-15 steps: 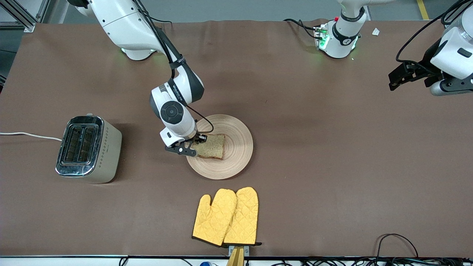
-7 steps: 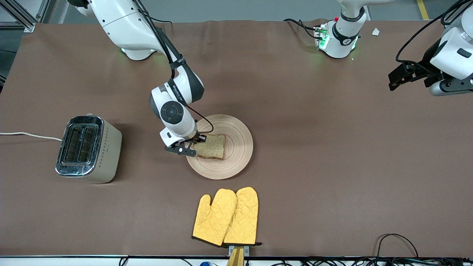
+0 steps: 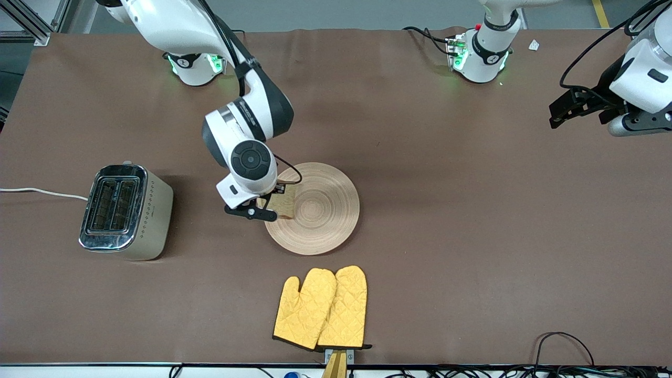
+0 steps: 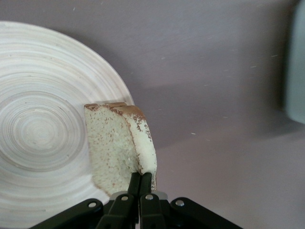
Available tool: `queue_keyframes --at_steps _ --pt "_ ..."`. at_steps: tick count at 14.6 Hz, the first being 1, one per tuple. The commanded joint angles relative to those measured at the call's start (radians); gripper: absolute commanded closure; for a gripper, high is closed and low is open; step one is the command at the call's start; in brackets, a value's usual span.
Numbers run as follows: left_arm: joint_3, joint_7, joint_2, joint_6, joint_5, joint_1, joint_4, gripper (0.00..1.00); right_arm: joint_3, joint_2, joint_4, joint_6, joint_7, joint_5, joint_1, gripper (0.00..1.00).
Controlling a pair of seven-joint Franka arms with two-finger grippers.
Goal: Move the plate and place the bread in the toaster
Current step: 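Lift the bread and carry it above the toaster with the right gripper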
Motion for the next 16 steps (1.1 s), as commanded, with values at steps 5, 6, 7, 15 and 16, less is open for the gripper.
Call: queue_keyframes --at_steps 5,6,7,15,16 --pt "0.003 0.014 -0.01 0.006 -0.017 0.003 -0.008 0.0 -0.007 -0.112 0.053 -0.247 0.026 -0.219 -0.008 1.0" --pt "0.003 0.014 -0.01 0.006 -0.017 0.003 -0.008 0.0 -0.016 -0.124 0.053 -0.279 0.026 -0.268 -0.012 1.0" --pt "0.003 0.014 -0.01 0.006 -0.017 0.003 -0.008 0.0 -0.024 -0.13 0.053 -0.309 0.026 -0.303 -0.013 1.0" --pt "0.005 0.012 -0.006 0.007 -0.017 0.004 -0.006 0.0 -0.039 -0.158 0.042 -0.403 -0.193 -0.555 -0.123 1.0" --pt "0.005 0.014 -0.006 0.007 -0.017 0.006 -0.006 0.0 -0.039 -0.156 0.039 -0.403 -0.219 -0.586 -0.137 1.0"
